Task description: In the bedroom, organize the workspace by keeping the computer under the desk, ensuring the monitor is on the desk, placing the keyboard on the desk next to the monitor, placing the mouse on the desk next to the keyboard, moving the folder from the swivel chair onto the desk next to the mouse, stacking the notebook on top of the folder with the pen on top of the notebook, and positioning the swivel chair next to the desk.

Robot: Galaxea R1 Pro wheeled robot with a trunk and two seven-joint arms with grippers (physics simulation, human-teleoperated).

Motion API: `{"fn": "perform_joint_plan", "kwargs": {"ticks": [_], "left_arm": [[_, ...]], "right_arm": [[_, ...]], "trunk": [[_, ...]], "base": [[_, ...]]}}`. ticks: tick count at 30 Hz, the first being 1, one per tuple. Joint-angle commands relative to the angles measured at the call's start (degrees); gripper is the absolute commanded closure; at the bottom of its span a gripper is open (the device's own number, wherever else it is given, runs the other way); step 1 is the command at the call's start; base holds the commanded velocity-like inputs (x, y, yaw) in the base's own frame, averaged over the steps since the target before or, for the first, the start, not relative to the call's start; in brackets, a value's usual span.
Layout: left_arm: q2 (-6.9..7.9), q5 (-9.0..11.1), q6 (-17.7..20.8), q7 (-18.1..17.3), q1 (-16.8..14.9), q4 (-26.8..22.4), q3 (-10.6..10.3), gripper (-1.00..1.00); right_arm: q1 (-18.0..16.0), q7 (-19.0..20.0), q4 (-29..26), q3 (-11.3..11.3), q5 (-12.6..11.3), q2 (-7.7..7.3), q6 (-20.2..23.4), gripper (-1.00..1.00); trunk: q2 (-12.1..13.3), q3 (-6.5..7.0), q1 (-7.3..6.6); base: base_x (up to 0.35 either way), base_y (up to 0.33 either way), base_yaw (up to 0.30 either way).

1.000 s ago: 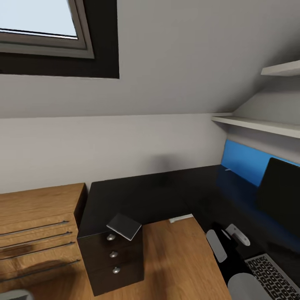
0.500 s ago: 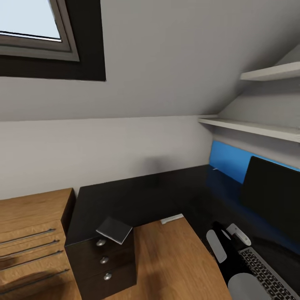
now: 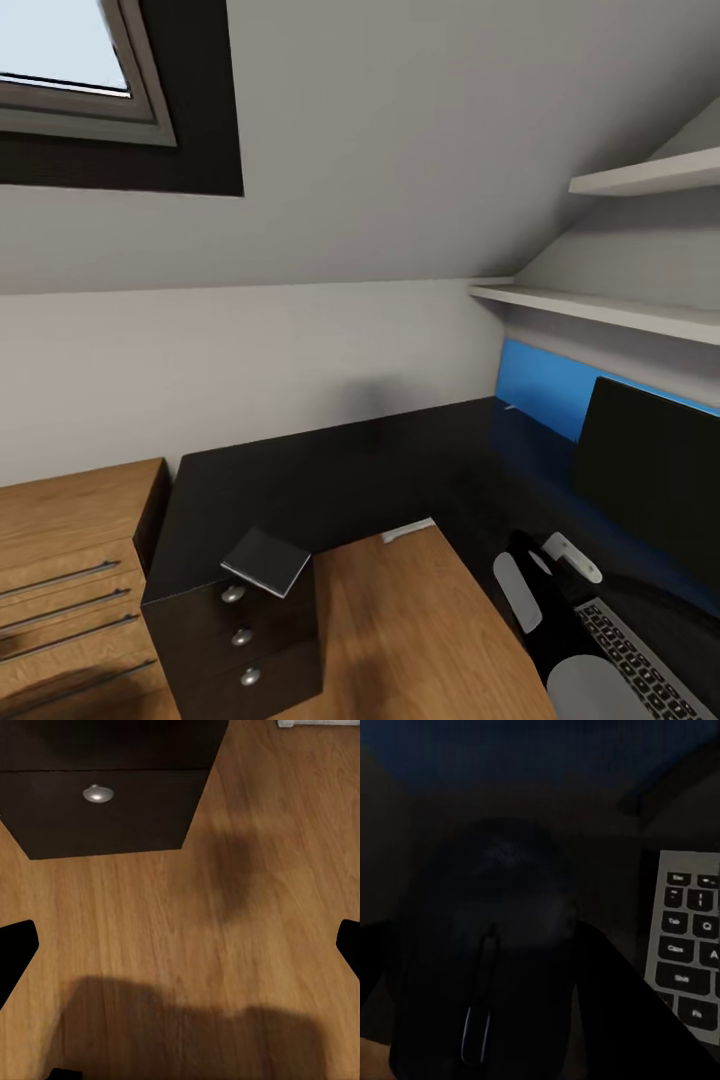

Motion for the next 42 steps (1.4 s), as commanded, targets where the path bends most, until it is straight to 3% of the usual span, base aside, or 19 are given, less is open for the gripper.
{"fn": "perform_joint_plan", "kwargs": {"ticks": [1,13,20,28,42], "left_arm": [[0.04,0.6,-0.2,0.3,0.0,-0.1,-0.2,-1.0],[0.04,0.6,-0.3,0.1,0.0,-0.2,-0.3,-1.0],[0.04,1.2,-0.2,0.3,0.0,-3.3,0.2,-1.0],[-0.13,1.7,0.0,0.3,0.0,-4.1,0.1,-1.0],[-0.14,1.6,0.0,0.3,0.0,-4.2,0.0,-1.0]], "right_arm": [[0.0,-0.1,0.0,-0.1,-0.4,0.02,-0.6,1.0],[-0.2,1.6,4.8,-0.2,-0.3,-2.72,-1.0,1.0],[-1.4,4.9,13.0,-0.3,-0.3,-3.94,-1.1,1.0],[-2.2,6.9,15.1,-0.3,-0.4,-5.16,-1.7,1.0],[-2.2,7.7,15.2,-0.3,-0.3,-5.41,-3.5,1.0]], "trunk": [[-0.1,-0.07,0.02],[-0.1,-0.07,0.02],[-0.1,-0.07,0.02],[-3.3,-1.51,1.77],[-8.9,-4.02,4.85]], "base": [[0.104,-0.081,0.0],[0.137,-0.066,0.0],[0.043,-0.001,0.0],[0.002,0.0,0.0],[0.0,0.0,0.0]]}}
